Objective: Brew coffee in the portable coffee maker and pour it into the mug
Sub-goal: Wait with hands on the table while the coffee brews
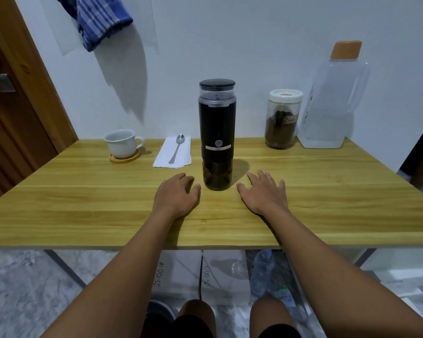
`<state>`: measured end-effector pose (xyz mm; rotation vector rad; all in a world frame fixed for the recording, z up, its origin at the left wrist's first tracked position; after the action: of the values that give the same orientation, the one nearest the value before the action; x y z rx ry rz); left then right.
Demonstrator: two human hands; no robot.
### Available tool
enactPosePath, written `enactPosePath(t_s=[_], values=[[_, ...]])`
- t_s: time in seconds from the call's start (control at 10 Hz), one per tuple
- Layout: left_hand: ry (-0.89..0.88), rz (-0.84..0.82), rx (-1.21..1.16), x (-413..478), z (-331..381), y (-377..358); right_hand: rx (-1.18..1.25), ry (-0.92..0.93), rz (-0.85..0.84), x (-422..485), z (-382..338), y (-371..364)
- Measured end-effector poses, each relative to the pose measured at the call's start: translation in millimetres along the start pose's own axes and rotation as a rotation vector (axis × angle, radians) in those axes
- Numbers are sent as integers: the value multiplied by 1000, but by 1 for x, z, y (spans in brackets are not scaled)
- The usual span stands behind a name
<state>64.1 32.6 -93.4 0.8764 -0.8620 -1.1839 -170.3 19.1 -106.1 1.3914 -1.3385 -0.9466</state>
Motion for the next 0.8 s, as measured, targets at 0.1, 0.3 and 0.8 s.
enactPosePath(t_s=[0.1, 0.3, 0.8], values=[[-1, 0, 4, 0, 1, 1, 4, -4, 0, 0, 1, 0], [-6, -3, 2, -1, 2, 1, 0, 2, 3, 0, 1, 0], [1, 1, 6, -1, 2, 1, -10, 2, 0, 1, 1, 0]])
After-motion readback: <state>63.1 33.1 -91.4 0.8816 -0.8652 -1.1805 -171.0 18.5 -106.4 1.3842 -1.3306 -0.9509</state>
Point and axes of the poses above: each hand's wrist, its own x-axis towards the middle knuckle, its own y-axis out of the back of the hand, z = x × y, the point moved 9 cm from there along x, towards the middle knuckle, and after that the axes turned 8 degrees about y, right-handed, at the moved point
